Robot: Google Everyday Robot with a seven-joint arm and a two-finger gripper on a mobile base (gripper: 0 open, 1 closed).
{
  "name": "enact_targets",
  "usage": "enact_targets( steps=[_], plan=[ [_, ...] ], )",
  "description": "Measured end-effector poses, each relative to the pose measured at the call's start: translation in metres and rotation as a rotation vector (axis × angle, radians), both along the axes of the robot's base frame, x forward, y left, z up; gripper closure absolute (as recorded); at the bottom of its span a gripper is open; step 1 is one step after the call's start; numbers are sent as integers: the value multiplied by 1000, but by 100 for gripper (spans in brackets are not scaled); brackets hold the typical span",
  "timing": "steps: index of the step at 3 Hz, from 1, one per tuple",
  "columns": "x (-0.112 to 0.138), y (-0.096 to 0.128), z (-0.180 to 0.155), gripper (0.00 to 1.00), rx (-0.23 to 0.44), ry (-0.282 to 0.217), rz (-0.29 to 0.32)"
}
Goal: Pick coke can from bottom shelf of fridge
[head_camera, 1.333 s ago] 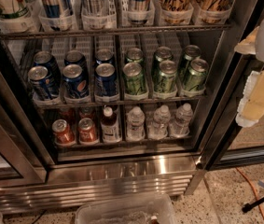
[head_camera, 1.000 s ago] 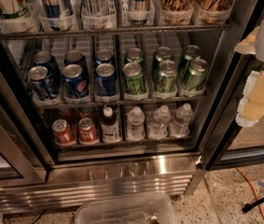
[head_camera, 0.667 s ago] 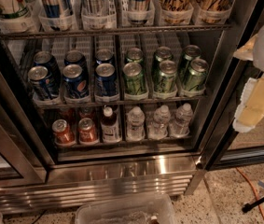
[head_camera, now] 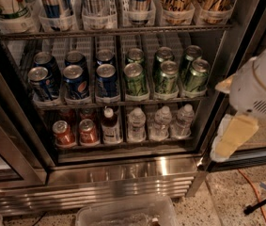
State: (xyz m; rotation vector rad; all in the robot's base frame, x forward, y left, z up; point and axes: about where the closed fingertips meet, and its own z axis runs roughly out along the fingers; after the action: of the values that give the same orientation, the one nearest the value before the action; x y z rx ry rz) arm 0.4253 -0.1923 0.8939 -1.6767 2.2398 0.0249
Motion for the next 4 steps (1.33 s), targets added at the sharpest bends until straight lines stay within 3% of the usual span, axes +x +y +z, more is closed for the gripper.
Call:
enact_targets(
  steps=[1, 2, 3, 4],
  plan=[
    [-13, 24, -49, 0, 69, 13, 6],
    [-29, 47, -94, 0, 198, 7, -8],
    [-36, 62, -132, 0, 387, 4, -13],
    [-37, 69, -132, 0, 467, -5, 7]
  ],
)
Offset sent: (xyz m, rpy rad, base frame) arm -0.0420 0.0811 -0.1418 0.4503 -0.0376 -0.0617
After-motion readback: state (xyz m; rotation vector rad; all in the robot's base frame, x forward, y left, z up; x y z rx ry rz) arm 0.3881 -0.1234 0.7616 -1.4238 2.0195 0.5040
